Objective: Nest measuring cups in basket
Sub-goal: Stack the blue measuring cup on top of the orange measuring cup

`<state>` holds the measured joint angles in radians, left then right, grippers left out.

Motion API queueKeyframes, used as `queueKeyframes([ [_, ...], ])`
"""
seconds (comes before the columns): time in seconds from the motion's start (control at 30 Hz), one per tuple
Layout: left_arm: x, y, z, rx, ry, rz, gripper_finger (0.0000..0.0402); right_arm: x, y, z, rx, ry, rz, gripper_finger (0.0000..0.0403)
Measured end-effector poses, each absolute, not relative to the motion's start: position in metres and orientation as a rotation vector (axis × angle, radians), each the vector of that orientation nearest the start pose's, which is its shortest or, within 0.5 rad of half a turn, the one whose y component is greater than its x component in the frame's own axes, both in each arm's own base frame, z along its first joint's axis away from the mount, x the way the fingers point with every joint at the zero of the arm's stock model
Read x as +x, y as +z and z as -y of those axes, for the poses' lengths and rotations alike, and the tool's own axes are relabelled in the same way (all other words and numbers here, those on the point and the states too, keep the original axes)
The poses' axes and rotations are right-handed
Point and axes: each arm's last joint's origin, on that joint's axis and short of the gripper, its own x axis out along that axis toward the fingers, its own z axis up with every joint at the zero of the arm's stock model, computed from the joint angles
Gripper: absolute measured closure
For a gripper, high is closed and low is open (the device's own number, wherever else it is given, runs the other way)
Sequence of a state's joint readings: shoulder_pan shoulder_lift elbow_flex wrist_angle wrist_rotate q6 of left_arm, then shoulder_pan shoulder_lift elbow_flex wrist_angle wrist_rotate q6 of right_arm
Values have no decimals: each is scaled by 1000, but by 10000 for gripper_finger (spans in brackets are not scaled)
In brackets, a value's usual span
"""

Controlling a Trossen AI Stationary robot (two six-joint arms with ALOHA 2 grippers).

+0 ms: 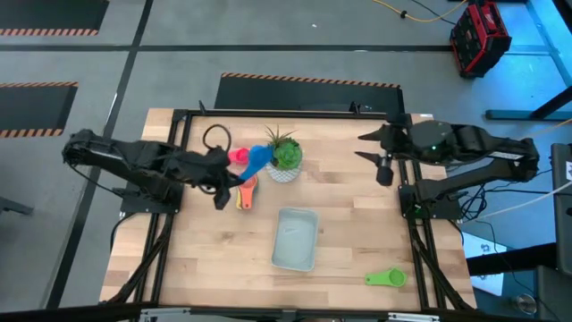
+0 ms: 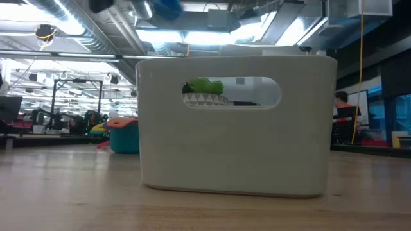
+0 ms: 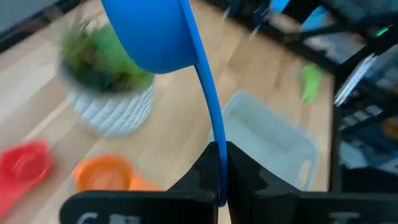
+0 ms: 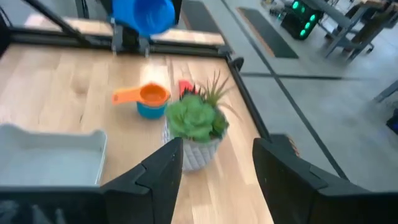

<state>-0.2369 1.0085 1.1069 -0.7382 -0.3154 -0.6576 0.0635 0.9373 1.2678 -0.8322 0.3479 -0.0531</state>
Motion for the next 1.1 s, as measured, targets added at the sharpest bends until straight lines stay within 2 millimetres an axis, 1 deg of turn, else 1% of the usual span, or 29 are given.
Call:
queueKeyframes([
  [0.13, 175, 349, 46, -476, 337, -620, 401, 156, 404, 0, -133, -270, -530, 204],
  [0.23, 167, 344, 54, -484, 381, -644, 401, 157, 403, 0, -131, -272, -542, 205],
  [0.33, 163, 334, 63, -482, 411, -654, 401, 160, 392, 0, -125, -275, -566, 205],
  [0.43, 161, 316, 69, -496, 433, -677, 401, 168, 372, -1, -129, -276, -598, 205],
  [0.6, 161, 283, 78, -540, 450, -684, 401, 181, 332, -2, -136, -275, -624, 205],
  [0.77, 166, 254, 84, -600, 411, -631, 401, 189, 303, -2, -132, -274, -607, 205],
  [0.87, 168, 239, 87, -635, 377, -593, 401, 192, 293, -2, -131, -273, -597, 205],
  [1.1, 170, 207, 90, -732, 330, -465, 401, 193, 281, -2, -129, -273, -588, 205],
])
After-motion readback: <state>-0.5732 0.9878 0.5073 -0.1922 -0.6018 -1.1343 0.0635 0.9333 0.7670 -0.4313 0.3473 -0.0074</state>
